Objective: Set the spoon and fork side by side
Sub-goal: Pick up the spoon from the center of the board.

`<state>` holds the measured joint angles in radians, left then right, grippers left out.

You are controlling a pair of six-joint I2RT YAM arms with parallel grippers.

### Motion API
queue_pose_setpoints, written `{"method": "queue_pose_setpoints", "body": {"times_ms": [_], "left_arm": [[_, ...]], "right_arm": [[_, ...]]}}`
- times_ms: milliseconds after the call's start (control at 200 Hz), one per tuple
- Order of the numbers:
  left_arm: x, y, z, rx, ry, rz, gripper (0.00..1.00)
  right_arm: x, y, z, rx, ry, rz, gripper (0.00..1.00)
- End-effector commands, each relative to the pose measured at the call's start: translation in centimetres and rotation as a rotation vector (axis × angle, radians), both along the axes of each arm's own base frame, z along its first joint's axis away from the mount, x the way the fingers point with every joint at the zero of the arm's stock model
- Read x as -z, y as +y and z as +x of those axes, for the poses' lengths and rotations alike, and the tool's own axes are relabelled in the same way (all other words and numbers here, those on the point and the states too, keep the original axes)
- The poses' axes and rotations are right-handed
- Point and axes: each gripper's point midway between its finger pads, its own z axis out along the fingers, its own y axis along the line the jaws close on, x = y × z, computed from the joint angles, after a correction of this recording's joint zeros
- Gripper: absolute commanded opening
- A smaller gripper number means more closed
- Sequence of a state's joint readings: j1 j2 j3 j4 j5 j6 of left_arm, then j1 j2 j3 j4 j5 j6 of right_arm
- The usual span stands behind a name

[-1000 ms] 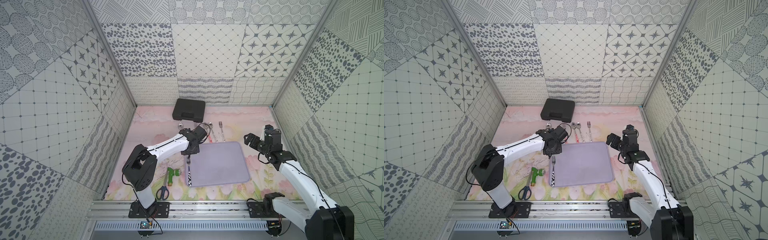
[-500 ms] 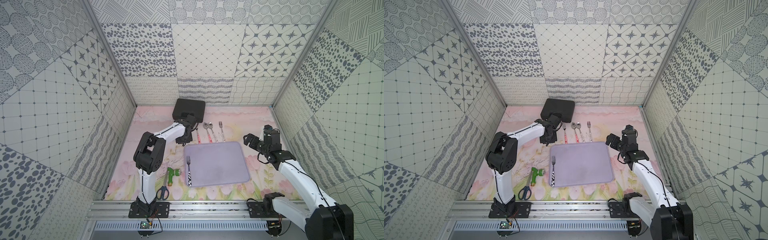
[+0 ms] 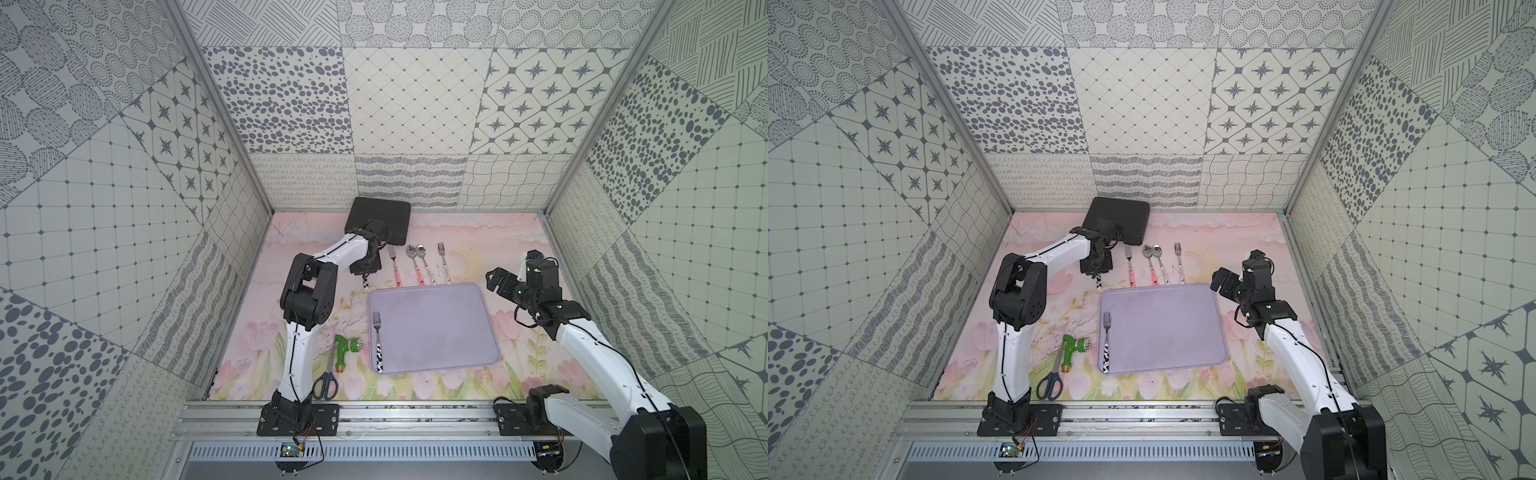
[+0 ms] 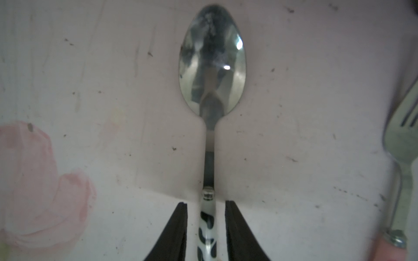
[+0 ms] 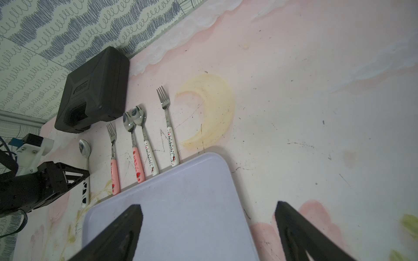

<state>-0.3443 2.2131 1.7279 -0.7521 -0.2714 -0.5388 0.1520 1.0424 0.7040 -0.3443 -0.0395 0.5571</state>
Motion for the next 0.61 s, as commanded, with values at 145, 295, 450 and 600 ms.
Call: {"method": "queue_pose_setpoints", "body": {"times_ms": [145,295,450,600], "left_arm": [[1.1,0.3,-0.6,0.026,0.073,-0.012,0.28],[1.5,0.2,-0.9,0.025,0.086,-0.022,0.19],[1.7,0.3,-1.2,0.024,0.093,-0.018,0.11],[1.6,0.4,-1.3,0.029,0.097,-0.014,0.04]], "right_arm": [[0.1,0.1,0.3,-0.004,-0.008,-0.016,0.97],[0.0,0.1,0.2,-0.003,-0.010,-0.016,0.97],[0.0,0.1,0.2,-0.004,-0.008,-0.017,0.97],[-0.1,0.1,0.2,-0.004,-0.011,-0.017,0.97]]}}
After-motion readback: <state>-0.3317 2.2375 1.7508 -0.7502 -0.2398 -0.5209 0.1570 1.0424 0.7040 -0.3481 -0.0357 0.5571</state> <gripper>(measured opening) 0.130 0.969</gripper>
